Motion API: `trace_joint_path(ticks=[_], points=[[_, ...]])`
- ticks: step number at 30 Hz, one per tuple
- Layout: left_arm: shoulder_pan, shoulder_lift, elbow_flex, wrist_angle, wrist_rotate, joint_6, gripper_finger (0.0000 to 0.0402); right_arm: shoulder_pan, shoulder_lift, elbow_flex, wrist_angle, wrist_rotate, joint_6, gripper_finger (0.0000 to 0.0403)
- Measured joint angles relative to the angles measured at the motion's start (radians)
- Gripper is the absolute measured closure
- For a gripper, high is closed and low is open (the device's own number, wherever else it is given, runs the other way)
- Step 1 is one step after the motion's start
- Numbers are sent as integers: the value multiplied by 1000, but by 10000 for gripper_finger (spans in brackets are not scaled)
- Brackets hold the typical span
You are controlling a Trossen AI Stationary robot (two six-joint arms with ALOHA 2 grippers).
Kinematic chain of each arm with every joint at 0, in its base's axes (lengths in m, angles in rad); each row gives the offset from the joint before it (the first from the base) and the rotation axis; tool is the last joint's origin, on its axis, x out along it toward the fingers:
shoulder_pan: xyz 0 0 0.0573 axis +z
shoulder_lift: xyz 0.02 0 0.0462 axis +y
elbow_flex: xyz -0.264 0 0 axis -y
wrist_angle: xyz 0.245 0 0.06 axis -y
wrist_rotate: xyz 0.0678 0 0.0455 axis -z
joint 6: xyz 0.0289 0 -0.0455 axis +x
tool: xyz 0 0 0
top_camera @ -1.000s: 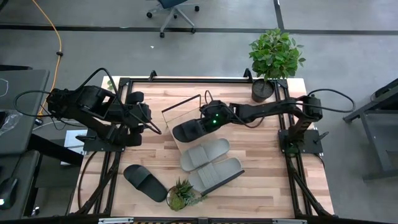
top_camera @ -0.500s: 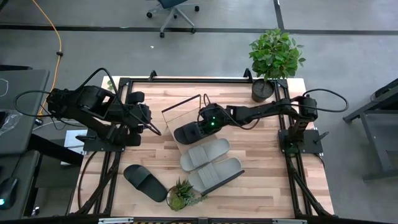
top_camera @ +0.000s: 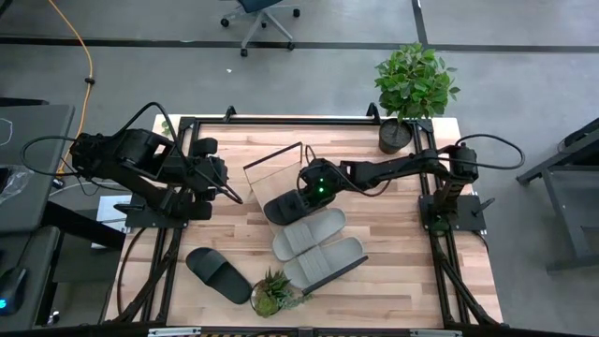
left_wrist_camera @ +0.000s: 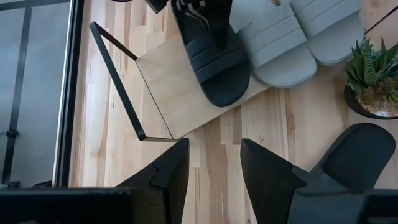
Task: Pick and place slides into the shelf
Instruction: Put the right black slipper on the shelf
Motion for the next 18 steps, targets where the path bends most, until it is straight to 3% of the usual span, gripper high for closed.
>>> trace_joint_path(ticks=[9,18], points=[[0,0,0,0,0,-2,268,6,0,-1,7,103,8,403],[0,0,0,0,0,-2,268,39,0,-1,5,79,46,403]])
